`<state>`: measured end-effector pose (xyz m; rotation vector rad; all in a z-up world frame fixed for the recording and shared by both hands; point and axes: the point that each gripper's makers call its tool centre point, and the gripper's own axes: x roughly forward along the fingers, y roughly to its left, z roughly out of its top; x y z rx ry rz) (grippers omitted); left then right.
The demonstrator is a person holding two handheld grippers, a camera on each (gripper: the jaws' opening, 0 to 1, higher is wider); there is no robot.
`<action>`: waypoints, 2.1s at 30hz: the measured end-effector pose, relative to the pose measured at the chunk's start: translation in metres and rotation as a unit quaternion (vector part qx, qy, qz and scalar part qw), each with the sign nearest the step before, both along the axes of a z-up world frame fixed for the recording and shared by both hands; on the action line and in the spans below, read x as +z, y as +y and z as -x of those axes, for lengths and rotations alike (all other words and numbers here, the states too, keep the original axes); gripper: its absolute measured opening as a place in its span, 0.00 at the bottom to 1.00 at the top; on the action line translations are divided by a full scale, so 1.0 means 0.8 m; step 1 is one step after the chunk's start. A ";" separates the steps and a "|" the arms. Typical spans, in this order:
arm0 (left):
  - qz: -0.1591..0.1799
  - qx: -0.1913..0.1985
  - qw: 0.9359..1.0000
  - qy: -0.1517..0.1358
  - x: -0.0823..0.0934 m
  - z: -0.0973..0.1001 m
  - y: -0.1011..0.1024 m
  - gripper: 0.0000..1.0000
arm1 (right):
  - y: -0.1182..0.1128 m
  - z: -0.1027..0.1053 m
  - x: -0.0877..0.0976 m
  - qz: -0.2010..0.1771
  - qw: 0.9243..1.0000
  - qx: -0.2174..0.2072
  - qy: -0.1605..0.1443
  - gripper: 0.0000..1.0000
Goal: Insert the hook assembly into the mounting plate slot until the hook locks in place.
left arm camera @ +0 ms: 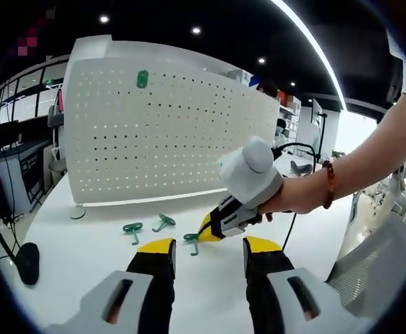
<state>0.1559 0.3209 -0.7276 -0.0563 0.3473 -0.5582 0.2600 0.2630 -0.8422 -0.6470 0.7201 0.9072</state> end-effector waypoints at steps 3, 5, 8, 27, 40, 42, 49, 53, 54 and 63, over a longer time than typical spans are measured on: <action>-0.002 0.000 1.000 0.001 -0.001 0.000 0.002 0.40 | -0.002 0.000 0.000 0.010 1.000 0.009 -0.003 0.00; -0.001 0.000 1.000 0.000 0.000 0.000 0.002 0.40 | -0.002 0.001 0.000 0.012 1.000 0.010 -0.002 0.00; 0.000 0.000 1.000 0.001 -0.001 -0.001 0.002 0.40 | -0.002 0.003 0.003 0.011 1.000 0.013 -0.008 0.00; 0.019 0.003 1.000 0.016 -0.004 -0.006 0.000 0.38 | -0.004 0.014 0.041 -0.066 0.997 -0.019 -0.022 0.00; 0.028 -0.001 0.999 0.024 -0.005 -0.004 -0.009 0.36 | -0.003 0.033 0.059 -0.097 0.994 -0.027 -0.039 0.00; 0.030 -0.002 0.999 0.024 -0.003 -0.004 -0.011 0.36 | -0.003 0.037 0.065 -0.106 0.993 -0.028 -0.041 0.00; 0.039 -0.012 0.999 0.034 -0.004 -0.003 -0.020 0.36 | -0.011 0.048 0.083 -0.132 0.989 -0.041 -0.054 0.00; 0.041 -0.015 0.998 0.038 -0.005 -0.004 -0.026 0.36 | -0.014 0.053 0.086 -0.140 0.987 -0.049 -0.056 0.00; 0.039 -0.019 0.998 0.039 -0.005 -0.004 -0.029 0.36 | -0.015 0.054 0.087 -0.143 0.987 -0.053 -0.055 0.00; 0.046 -0.030 0.997 0.047 -0.002 0.000 -0.042 0.35 | -0.027 0.074 0.105 -0.165 0.982 -0.066 -0.065 0.00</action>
